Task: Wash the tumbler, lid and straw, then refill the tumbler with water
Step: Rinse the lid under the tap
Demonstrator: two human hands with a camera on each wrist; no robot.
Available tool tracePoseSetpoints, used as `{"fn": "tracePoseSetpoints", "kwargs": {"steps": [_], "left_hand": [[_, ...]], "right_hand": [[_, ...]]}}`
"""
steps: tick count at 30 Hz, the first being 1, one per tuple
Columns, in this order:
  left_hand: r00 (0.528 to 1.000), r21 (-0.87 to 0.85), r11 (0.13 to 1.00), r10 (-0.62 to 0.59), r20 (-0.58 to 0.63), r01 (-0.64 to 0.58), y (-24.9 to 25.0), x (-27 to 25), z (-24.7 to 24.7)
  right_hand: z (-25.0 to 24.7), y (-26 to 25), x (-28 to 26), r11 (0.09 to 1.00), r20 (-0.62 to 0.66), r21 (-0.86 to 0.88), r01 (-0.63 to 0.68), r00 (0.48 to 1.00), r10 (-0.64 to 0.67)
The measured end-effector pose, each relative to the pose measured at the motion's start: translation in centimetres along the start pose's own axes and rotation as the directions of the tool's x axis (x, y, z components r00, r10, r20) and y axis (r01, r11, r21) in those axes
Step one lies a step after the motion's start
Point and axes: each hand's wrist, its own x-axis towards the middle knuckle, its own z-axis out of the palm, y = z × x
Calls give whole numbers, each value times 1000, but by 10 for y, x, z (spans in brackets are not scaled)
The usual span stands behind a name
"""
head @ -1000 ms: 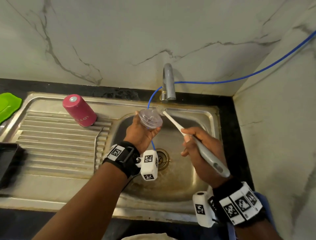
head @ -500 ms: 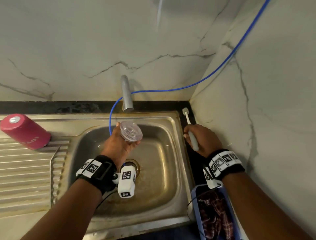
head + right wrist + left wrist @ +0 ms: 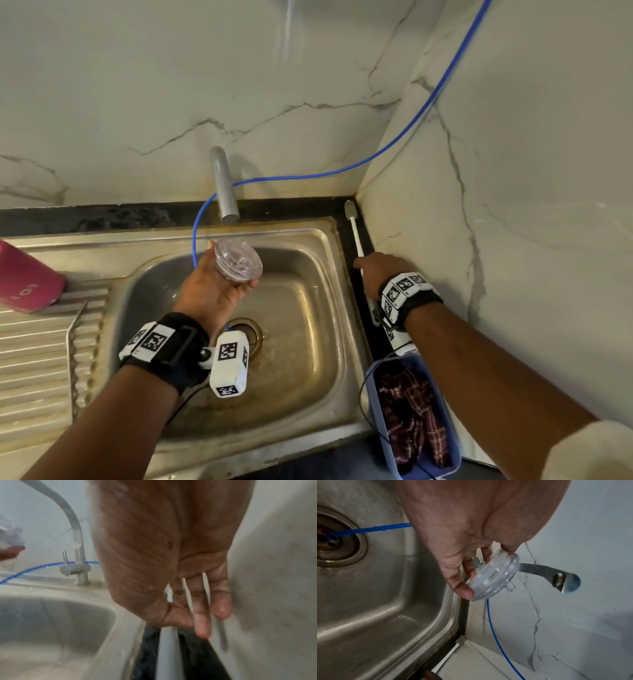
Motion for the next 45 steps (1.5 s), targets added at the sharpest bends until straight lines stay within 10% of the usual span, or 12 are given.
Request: {"fn": "tracePoseSetpoints", "kwargs": {"steps": [5, 9, 17, 33, 45], "left_hand": [[998, -36, 999, 7, -58, -9, 12, -7, -11], [994, -78, 997, 8, -112, -17, 20, -13, -24], [989, 15, 999, 51, -141, -50, 39, -13, -63], [992, 48, 999, 31, -120, -25, 44, 13, -63], [994, 122, 988, -97, 42, 91, 29, 22, -11]], "right_hand": [[-30, -40, -1, 989, -250, 107, -103, 960, 127], [-32, -95, 15, 806, -397, 504, 311, 912, -104], [-22, -202, 66, 556, -268, 764, 327, 945, -188], [-17, -218, 93, 690, -225, 641, 336, 942, -250], [-5, -206, 30, -57, 58, 996, -64, 994, -97]]}}
